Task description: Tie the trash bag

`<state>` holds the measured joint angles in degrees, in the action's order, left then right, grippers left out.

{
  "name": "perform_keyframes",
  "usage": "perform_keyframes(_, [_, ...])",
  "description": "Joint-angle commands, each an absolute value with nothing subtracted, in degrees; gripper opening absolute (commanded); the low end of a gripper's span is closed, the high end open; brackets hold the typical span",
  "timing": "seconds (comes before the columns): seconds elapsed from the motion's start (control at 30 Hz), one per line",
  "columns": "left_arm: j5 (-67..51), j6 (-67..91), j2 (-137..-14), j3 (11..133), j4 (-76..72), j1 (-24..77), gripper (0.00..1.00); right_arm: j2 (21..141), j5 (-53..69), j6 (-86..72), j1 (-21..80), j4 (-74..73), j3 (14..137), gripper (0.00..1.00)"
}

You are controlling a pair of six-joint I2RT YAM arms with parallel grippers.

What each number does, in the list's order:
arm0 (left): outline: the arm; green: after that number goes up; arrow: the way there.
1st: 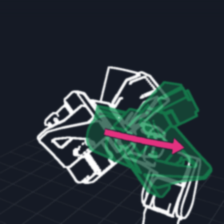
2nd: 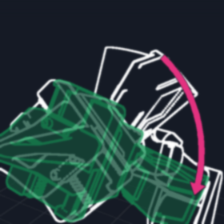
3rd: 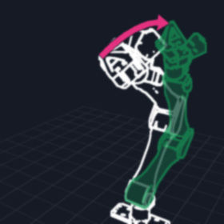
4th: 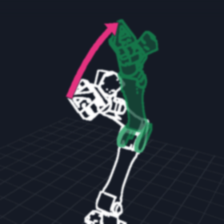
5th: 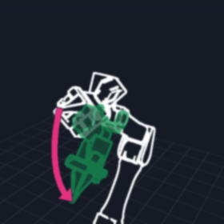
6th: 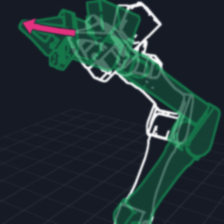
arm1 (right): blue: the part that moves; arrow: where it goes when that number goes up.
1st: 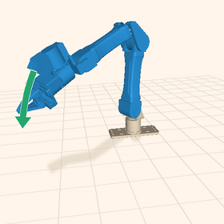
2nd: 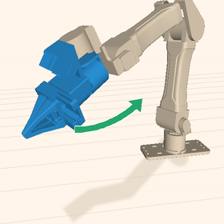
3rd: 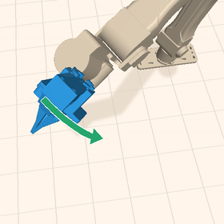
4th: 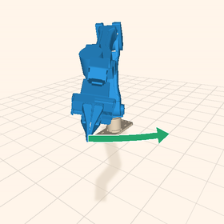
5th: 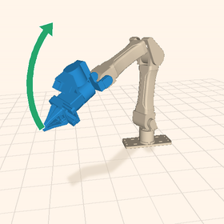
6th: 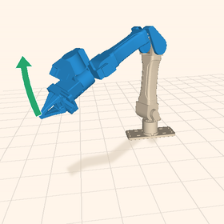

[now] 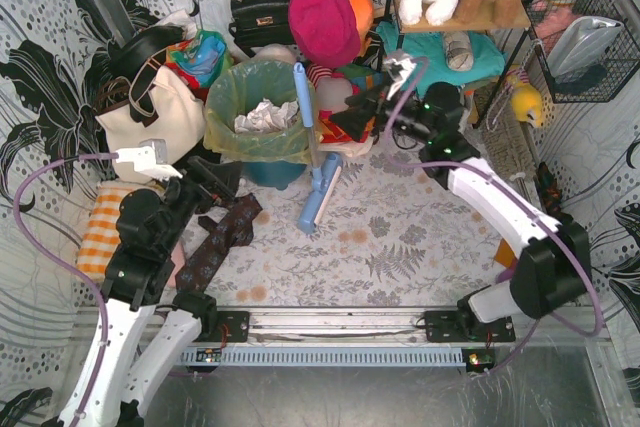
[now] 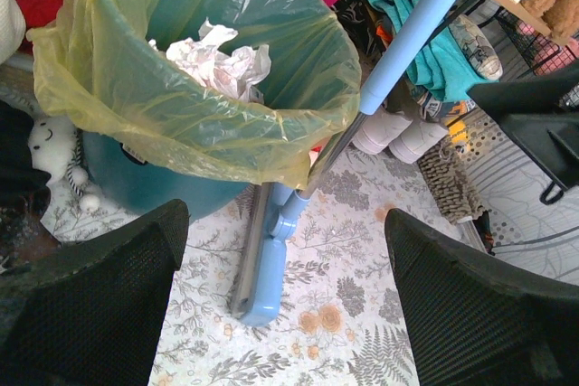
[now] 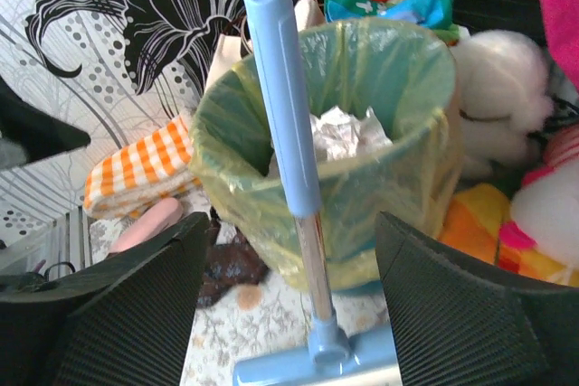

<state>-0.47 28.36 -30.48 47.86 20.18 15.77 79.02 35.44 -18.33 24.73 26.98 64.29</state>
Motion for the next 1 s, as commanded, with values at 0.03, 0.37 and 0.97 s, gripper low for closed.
perform_keyframes(0.03, [0.92, 29.40, -28.93, 49.45, 22.32, 15.99, 0.98, 87.59, 31.40, -16.65, 29.43, 28.10, 75.14, 0.69])
perform_keyframes(0.37, [2.20, 29.77, -28.76, 49.57, 24.34, 15.96, 0.98, 98.39, 32.74, -17.94, 33.94, 28.45, 84.98, 0.60])
perform_keyframes(0.97, [2.41, 29.54, -29.19, 50.17, 24.25, 15.98, 0.98, 97.88, 24.83, -16.00, 35.42, 26.02, 84.20, 0.10])
